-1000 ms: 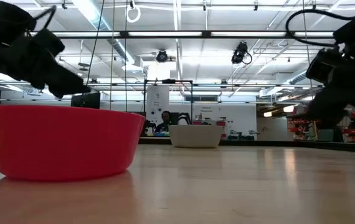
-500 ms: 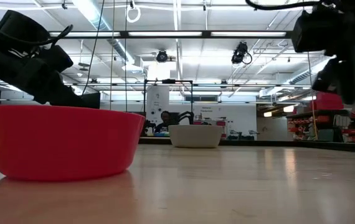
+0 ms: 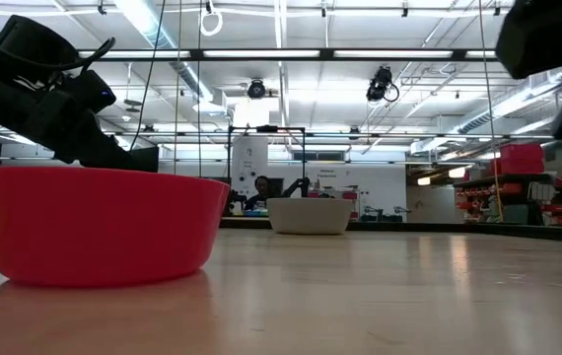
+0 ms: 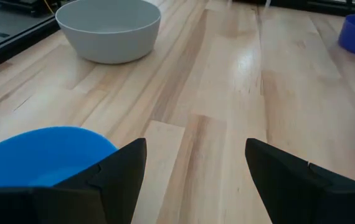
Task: Nest bowls inside each other
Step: Stack the dark blue bowl on the gray bowl
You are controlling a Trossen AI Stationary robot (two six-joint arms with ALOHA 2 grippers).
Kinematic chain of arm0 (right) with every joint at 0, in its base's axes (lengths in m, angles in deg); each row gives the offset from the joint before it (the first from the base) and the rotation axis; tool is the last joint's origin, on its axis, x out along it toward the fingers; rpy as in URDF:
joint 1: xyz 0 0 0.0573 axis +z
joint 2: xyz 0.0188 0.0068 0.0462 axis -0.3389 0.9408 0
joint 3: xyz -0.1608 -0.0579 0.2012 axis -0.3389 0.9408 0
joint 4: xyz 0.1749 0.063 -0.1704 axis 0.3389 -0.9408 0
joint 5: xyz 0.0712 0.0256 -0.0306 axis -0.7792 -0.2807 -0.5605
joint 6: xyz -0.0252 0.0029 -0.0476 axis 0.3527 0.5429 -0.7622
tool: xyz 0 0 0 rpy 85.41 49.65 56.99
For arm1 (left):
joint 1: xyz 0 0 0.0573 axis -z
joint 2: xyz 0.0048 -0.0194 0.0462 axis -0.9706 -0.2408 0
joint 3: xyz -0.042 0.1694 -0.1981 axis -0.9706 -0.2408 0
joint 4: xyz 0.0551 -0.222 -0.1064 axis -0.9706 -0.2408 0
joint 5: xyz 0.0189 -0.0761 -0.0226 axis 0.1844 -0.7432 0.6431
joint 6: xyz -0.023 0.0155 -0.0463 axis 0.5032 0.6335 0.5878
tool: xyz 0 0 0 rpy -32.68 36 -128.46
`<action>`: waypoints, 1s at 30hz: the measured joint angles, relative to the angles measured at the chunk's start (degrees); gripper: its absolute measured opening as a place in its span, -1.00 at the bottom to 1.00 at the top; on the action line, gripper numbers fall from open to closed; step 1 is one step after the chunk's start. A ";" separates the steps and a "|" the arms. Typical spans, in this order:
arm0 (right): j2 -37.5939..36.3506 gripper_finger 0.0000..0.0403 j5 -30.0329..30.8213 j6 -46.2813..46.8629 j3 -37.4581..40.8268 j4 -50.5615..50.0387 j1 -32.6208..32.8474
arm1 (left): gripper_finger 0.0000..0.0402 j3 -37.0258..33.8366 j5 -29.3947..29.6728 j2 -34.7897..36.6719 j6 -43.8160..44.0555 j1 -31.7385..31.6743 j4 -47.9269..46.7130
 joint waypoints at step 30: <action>10.20 -0.95 4.08 2.53 0.00 0.78 3.99 | 0.39 0.07 -0.06 0.00 -0.31 0.00 1.22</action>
